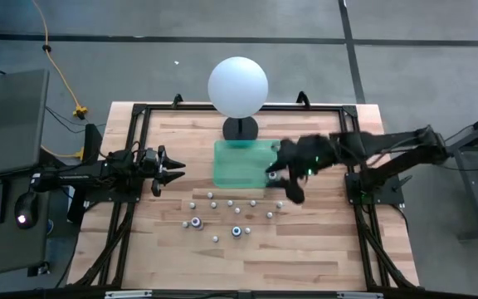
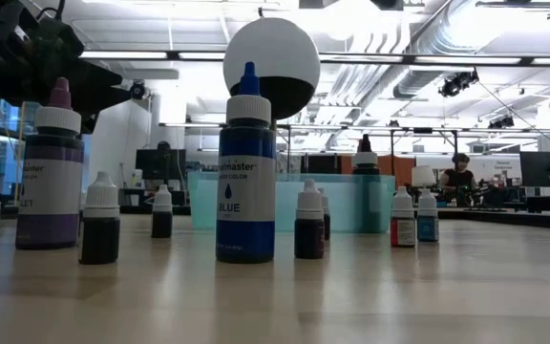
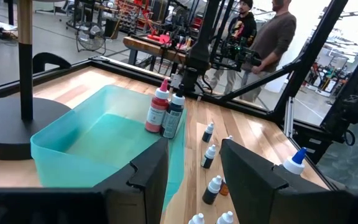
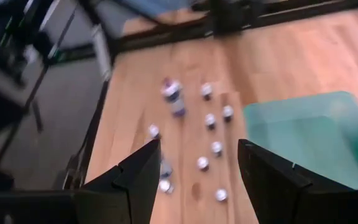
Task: Pick & Place food coloring
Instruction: Put the large blue food coloring bottle into the bin
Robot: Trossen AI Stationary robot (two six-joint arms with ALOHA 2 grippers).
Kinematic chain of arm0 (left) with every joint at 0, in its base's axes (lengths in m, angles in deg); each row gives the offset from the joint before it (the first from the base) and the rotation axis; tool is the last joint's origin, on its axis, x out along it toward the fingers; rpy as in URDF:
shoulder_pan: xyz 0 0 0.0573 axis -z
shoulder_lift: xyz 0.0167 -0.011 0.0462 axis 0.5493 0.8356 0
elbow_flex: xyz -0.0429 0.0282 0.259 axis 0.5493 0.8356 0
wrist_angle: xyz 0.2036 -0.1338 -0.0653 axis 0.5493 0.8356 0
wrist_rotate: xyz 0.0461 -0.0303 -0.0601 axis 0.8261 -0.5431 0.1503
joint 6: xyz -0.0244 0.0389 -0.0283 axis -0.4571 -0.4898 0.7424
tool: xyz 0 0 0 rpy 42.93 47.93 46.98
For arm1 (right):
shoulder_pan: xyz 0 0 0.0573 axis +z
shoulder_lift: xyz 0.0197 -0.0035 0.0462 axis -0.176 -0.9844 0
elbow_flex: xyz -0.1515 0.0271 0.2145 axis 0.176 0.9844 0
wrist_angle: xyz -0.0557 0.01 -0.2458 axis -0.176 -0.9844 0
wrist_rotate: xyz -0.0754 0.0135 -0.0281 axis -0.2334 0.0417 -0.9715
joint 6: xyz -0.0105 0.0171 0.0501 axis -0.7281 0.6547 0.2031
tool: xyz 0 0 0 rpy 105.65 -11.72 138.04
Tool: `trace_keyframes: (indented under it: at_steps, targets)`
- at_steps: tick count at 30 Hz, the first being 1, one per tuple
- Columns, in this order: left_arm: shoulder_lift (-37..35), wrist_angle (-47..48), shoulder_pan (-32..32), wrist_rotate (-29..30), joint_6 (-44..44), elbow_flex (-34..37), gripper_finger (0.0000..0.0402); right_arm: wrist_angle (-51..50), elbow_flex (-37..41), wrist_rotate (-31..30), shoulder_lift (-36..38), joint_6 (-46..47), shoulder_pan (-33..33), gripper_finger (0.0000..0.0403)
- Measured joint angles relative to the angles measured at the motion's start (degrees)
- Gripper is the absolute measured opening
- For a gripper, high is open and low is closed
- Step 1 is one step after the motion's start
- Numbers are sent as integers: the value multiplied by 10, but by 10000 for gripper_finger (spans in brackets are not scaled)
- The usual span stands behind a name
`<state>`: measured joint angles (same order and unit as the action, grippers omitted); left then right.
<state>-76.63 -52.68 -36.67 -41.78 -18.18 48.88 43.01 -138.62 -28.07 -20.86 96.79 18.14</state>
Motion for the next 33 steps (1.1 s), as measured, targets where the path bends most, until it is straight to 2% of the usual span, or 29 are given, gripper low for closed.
trace_keyframes:
  at_steps: [6, 12, 26, 29, 33]
  targets:
    - [0, 0, 0, 0, 0, 0, 147, 0, 0, -28, -53, -4, 73, 204]
    - [0, 0, 0, 0, 0, 0, 147, 6, -9, 3, -128, 13, 107, 204]
    - [0, 0, 0, 0, 0, 0, 147, -224, -314, 2, -358, -135, 120, 204]
    - [0, 0, 0, 0, 0, 0, 147, -245, -348, 2, -401, -166, 120, 204]
    - [0, 0, 0, 0, 0, 0, 147, -247, -353, 4, -428, -182, 120, 204]
